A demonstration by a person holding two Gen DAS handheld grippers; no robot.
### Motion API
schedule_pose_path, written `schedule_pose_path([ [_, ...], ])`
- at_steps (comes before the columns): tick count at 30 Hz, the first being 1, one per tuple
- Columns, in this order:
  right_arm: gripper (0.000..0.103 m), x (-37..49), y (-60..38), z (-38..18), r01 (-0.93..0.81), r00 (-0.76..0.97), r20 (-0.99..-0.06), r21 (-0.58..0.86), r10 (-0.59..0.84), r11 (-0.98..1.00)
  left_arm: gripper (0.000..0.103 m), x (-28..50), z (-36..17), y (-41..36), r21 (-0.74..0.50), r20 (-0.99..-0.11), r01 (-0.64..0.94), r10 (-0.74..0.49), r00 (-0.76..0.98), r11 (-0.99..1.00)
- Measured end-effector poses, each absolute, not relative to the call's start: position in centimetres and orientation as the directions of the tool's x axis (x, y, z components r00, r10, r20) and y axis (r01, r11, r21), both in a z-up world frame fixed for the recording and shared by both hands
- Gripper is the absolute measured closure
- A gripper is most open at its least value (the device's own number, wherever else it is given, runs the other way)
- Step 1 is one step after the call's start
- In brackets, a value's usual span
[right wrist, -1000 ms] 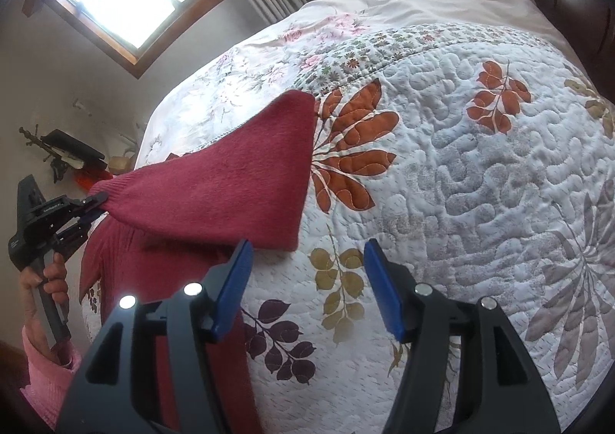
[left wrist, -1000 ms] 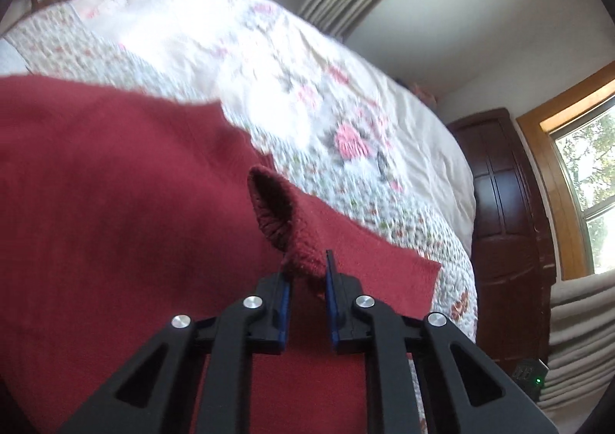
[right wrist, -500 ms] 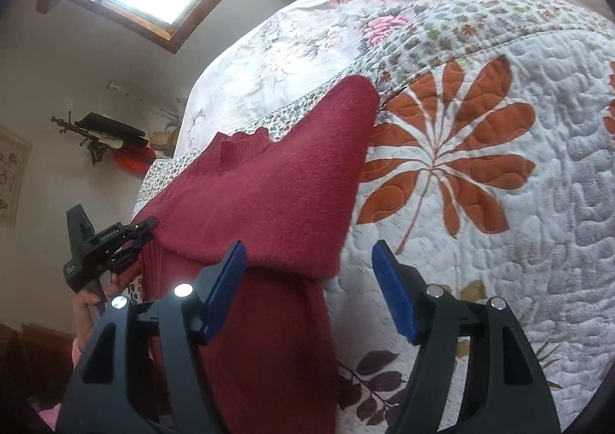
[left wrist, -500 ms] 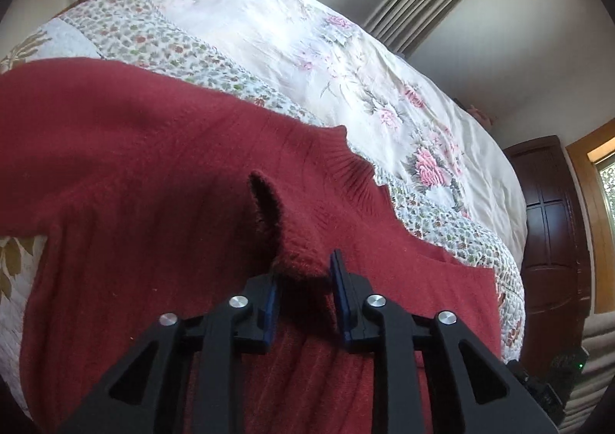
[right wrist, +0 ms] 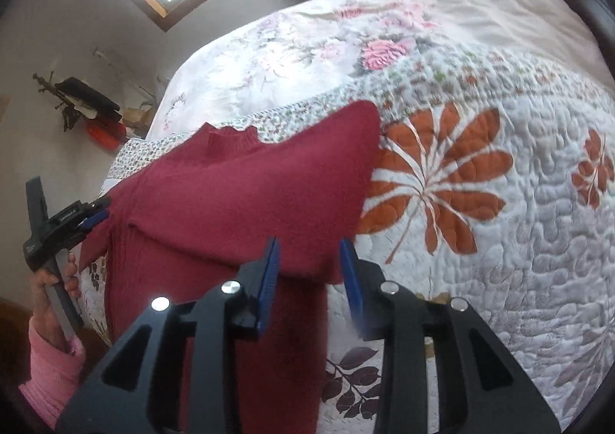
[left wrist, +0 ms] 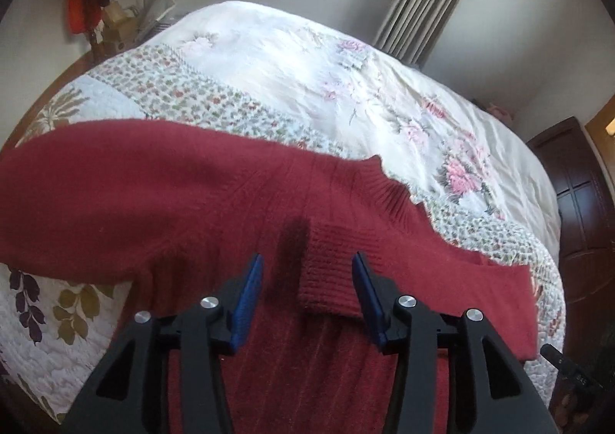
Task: Fold small clothes
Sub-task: 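Grasp the other sleeve cuff with the left gripper and lift it, then lay the cuff across the sweater body and open the left gripper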
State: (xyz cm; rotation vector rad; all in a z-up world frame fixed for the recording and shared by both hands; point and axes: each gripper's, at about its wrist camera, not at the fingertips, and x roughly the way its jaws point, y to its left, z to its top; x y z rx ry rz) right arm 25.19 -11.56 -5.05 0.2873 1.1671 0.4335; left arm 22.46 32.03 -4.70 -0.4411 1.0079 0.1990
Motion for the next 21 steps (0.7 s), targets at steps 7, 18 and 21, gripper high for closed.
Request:
schedule_pose_path([
  [7, 0.067, 26.9, -8.9, -6.4, -0.164, 0.252, -0.832, 0.467, 0.494, 0.869, 0.048, 25.6, -6.1, 28.4, -0.367, -0.855, -0.267, -0.21, 0.473, 0.891],
  [18, 0.067, 26.3, -8.6, -10.5, -0.105, 0.234, -0.854, 0.452, 0.464, 0.886, 0.047, 25.9, -10.5, 26.4, -0.244, -0.904, -0.206, -0.145, 0.402, 0.948],
  [21, 0.063, 25.9, -8.3, -9.0, -0.099, 0.259, -0.86, 0.43, 0.44, 0.897, 0.047, 25.6, -9.9, 26.9, -0.277, -0.896, -0.21, -0.173, 0.408, 0.938],
])
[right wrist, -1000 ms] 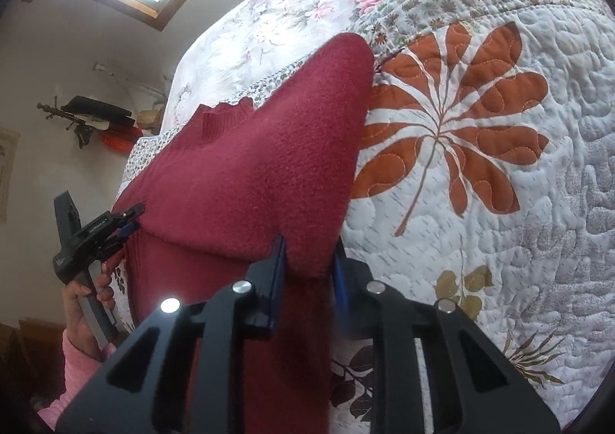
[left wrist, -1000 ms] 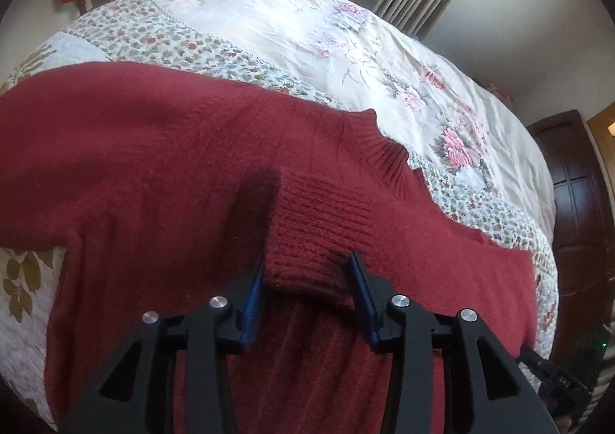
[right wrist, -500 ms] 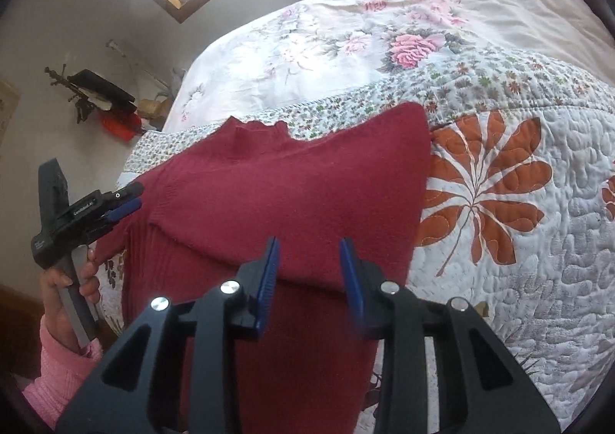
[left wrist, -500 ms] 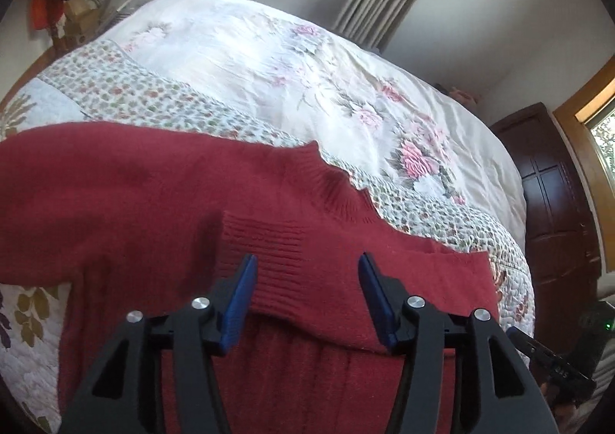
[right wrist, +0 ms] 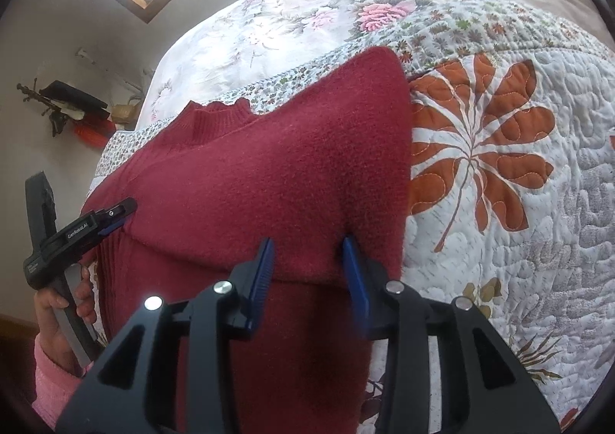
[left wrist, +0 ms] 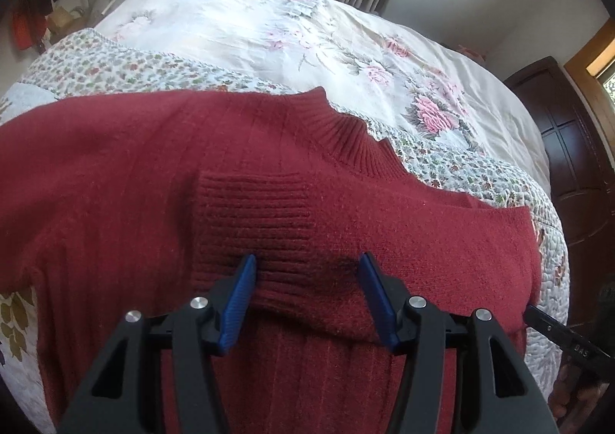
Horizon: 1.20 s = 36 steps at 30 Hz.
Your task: Fold small clothes
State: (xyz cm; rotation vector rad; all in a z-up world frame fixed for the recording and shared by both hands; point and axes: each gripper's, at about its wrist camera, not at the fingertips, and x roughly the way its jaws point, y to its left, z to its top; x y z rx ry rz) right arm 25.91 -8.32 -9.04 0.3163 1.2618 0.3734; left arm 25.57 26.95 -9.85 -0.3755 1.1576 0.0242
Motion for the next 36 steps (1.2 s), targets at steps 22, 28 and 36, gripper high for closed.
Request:
schedule_pose_path([
  [22, 0.035, 23.3, 8.0, -4.6, -0.313, 0.236, -0.879, 0.334, 0.413, 0.889, 0.027, 1.0, -7.7, 61.2, -0.405, -0.866, -0.73, 0.025, 0.499, 0.55],
  [28, 0.032, 22.5, 10.5, -3.9, -0.338, 0.252, -0.887, 0.294, 0.387, 0.894, 0.028, -0.7, -10.3, 67.9, -0.548, -0.804, -0.734, -0.011, 0.594, 0.402],
  [36, 0.032, 21.6, 10.5, -3.6, -0.302, 0.269, -0.894, 0.274, 0.357, 0.913, 0.031, -0.9, -13.8, 74.2, -0.629, -0.755, -0.731, 0.016, 0.656, 0.264],
])
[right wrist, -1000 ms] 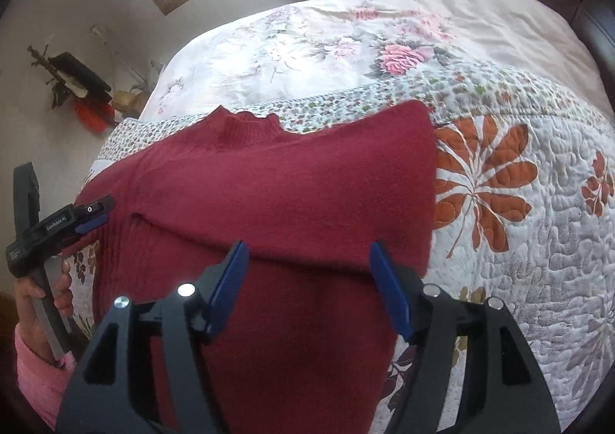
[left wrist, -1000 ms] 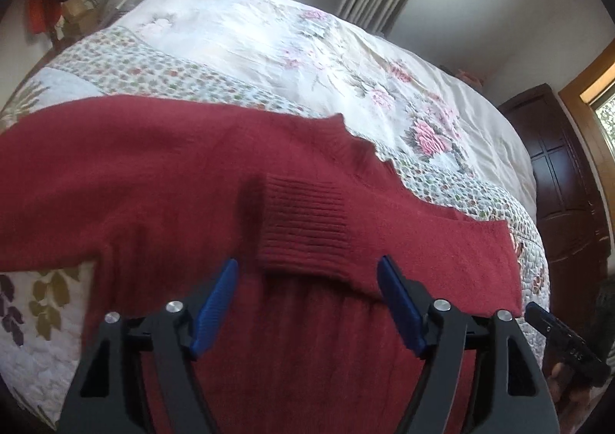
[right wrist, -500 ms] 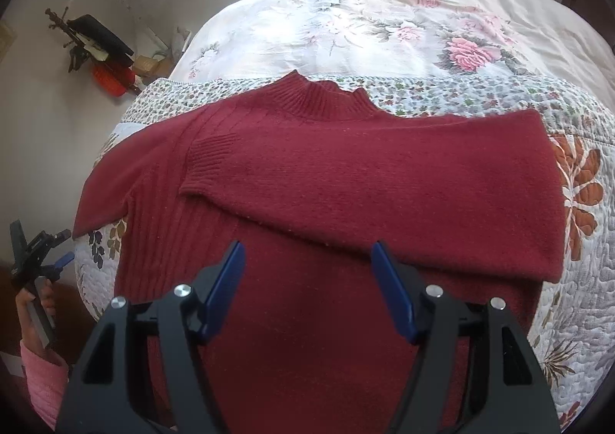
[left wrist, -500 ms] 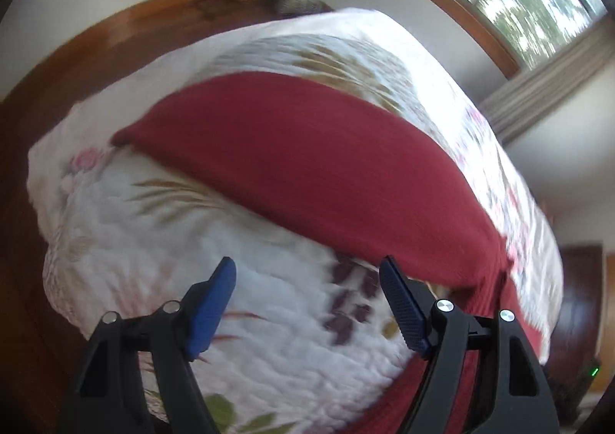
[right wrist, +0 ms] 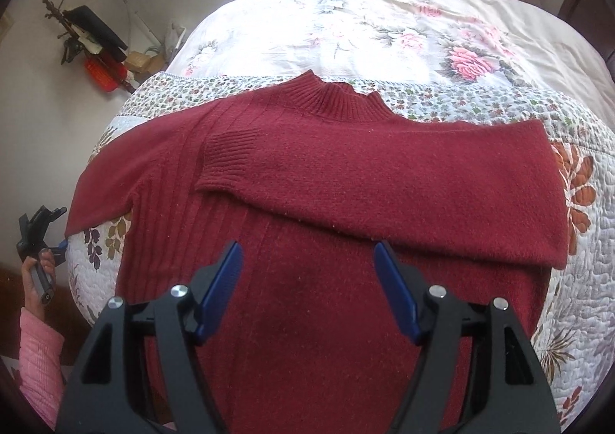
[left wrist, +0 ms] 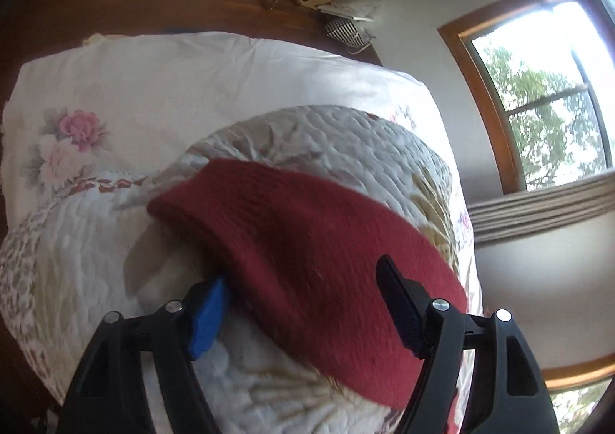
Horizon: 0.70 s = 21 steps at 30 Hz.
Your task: Fold small clothes
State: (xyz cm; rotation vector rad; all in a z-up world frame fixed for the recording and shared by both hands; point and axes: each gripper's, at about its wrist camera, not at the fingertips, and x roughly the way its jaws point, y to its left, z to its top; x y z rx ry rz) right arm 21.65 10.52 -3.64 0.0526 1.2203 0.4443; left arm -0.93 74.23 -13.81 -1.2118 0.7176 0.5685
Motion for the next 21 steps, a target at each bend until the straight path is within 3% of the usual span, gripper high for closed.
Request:
schedule_pose_path([
  [3, 0.032, 21.4, 10.3, -3.5, -0.291, 0.273, -0.897, 0.267, 0.347, 0.919, 0.041, -0.9, -15.2, 75.8, -0.649, -0.742, -0.729, 0.034, 0.67, 0.215],
  [10, 0.032, 21.0, 9.6, -3.5, -0.268, 0.28, -0.898, 0.266, 0.339, 0.926, 0.09, -1.4, -16.4, 77.7, -0.66, -0.74, -0.738, 0.049, 0.671, 0.143],
  [14, 0.032, 21.1, 8.9, -4.1, -0.245, 0.272, -0.905, 0.262, 0.326, 0.933, 0.094, -1.7, -14.7, 77.3, -0.662, -0.724, -0.726, 0.089, 0.684, 0.187],
  [21, 0.032, 21.1, 7.2, -5.1, -0.204, 0.262, -0.915, 0.258, 0.306, 0.944, 0.095, 0.5, -7.3, 73.2, -0.637, -0.639, -0.638, 0.166, 0.751, 0.432],
])
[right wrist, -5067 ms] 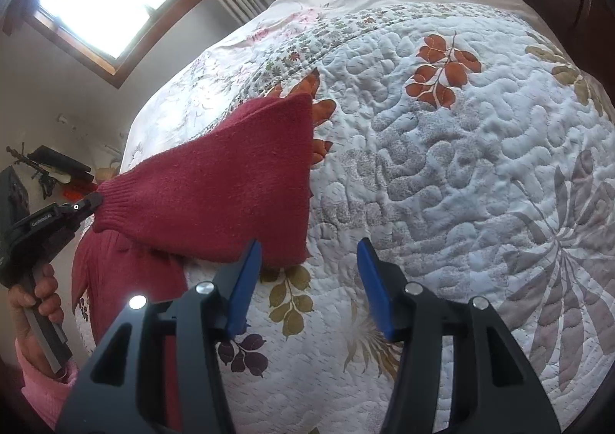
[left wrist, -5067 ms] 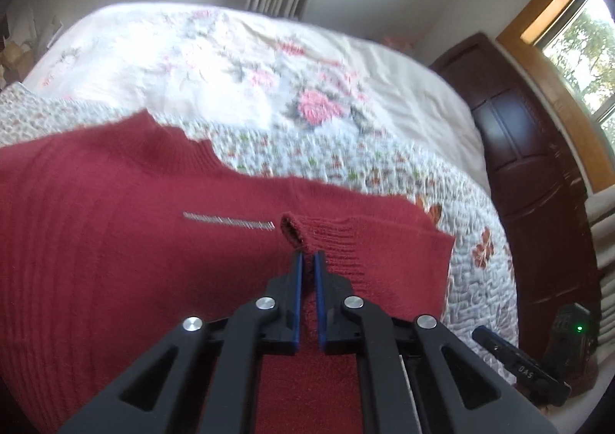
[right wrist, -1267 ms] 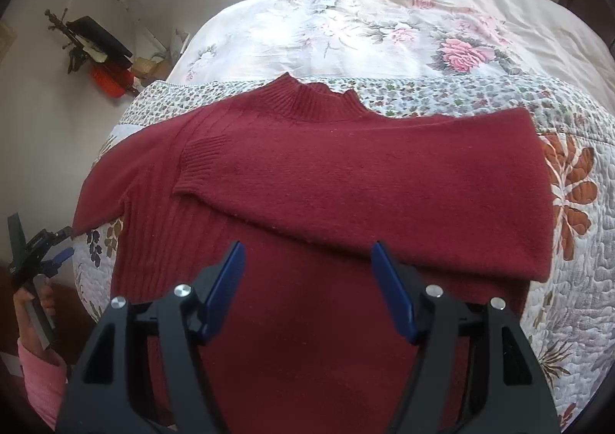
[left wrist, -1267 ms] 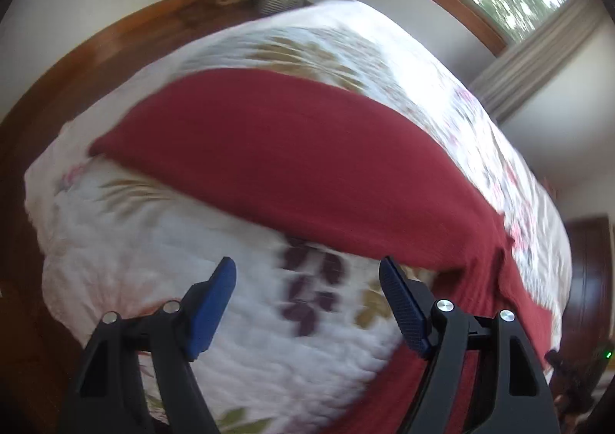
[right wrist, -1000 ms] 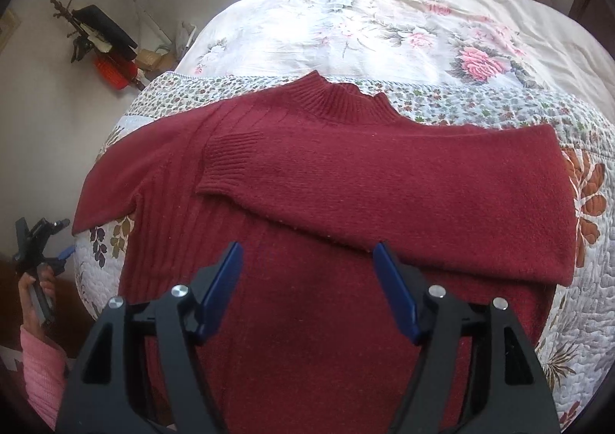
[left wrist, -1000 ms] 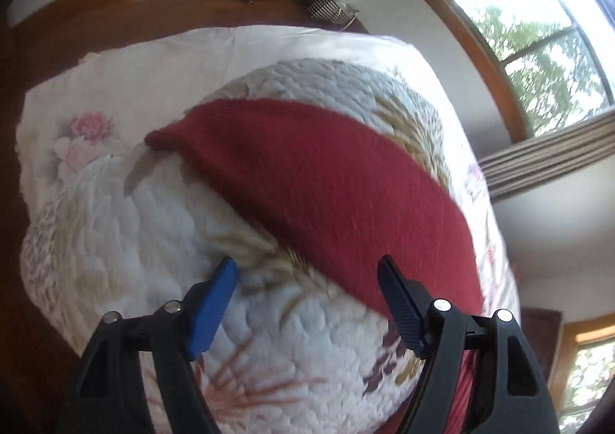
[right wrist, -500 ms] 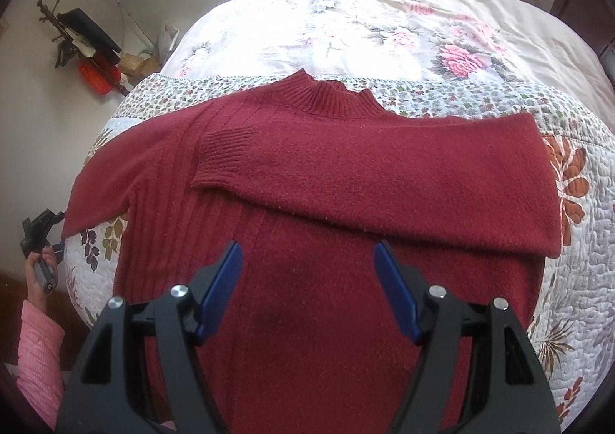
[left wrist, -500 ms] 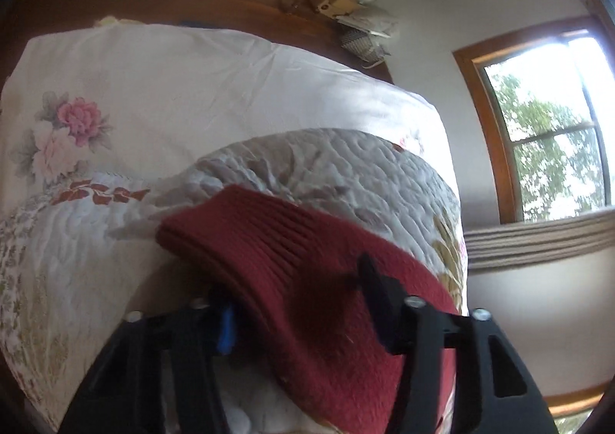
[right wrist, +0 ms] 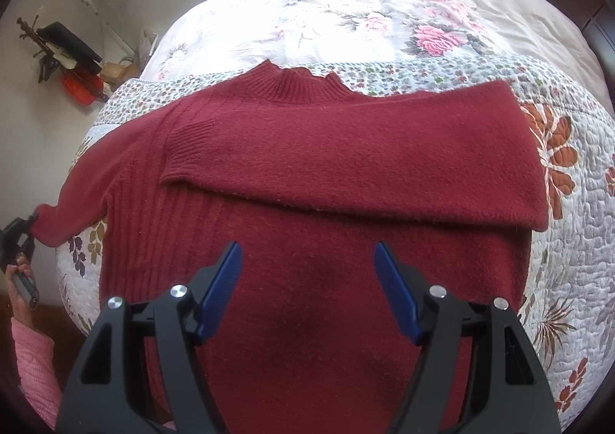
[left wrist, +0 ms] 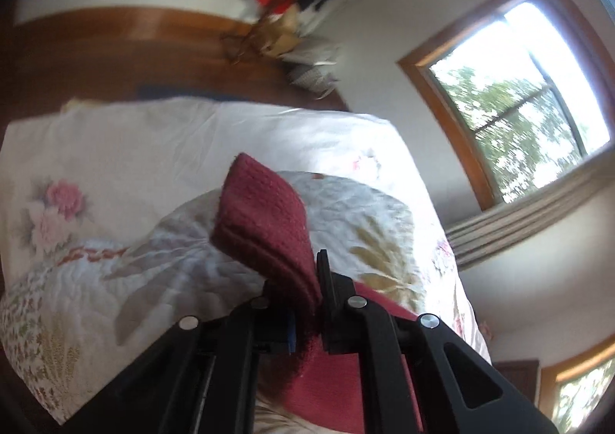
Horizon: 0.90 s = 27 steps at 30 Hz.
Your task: Fold small clothes
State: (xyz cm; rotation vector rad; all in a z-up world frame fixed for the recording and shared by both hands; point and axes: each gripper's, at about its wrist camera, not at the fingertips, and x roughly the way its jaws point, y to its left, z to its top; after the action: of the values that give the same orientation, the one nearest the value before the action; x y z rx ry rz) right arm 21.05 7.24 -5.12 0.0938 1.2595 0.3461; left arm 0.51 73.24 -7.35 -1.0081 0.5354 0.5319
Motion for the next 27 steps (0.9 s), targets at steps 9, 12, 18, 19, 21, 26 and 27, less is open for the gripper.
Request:
schedule_pose_path([
  [9, 0.032, 20.7, 4.8, -5.7, -0.175, 0.263, -0.914, 0.269, 0.308, 0.947, 0.095, 7.7, -0.6, 60.9, -0.547, -0.561, -0.392, 0.024, 0.828, 0.74],
  [12, 0.032, 20.6, 3.9, -5.5, -0.172, 0.268, -0.911, 0.275, 0.314, 0.946, 0.095, 10.8, 0.3, 55.2, -0.53, -0.559, -0.282, -0.08, 0.825, 0.8],
  [18, 0.031, 20.4, 1.8, -5.2, -0.158, 0.28, -0.906, 0.282, 0.317, 0.946, 0.095, 15.9, -0.4, 45.3, -0.53, -0.578, -0.122, -0.252, 0.776, 0.839],
  [19, 0.031, 20.3, 1.4, -5.2, -0.156, 0.281, -0.906, 0.283, 0.317, 0.946, 0.095, 16.7, -0.9, 43.7, -0.531, -0.586, -0.104, -0.275, 0.762, 0.841],
  [21, 0.031, 20.3, 0.7, -5.3, -0.15, 0.281, -0.907, 0.282, 0.314, 0.948, 0.095, 17.5, -1.7, 41.4, -0.529, -0.598, -0.081, -0.304, 0.741, 0.845],
  [26, 0.031, 20.3, -0.7, -5.9, -0.133, 0.277, -0.907, 0.29, 0.316, 0.948, 0.095, 19.0, -3.5, 35.1, -0.522, -0.621, -0.002, -0.379, 0.686, 0.853],
  [27, 0.031, 20.3, -0.9, -6.1, -0.132, 0.275, -0.907, 0.293, 0.319, 0.947, 0.095, 19.4, -3.7, 34.1, -0.516, -0.629, 0.008, -0.386, 0.674, 0.856],
])
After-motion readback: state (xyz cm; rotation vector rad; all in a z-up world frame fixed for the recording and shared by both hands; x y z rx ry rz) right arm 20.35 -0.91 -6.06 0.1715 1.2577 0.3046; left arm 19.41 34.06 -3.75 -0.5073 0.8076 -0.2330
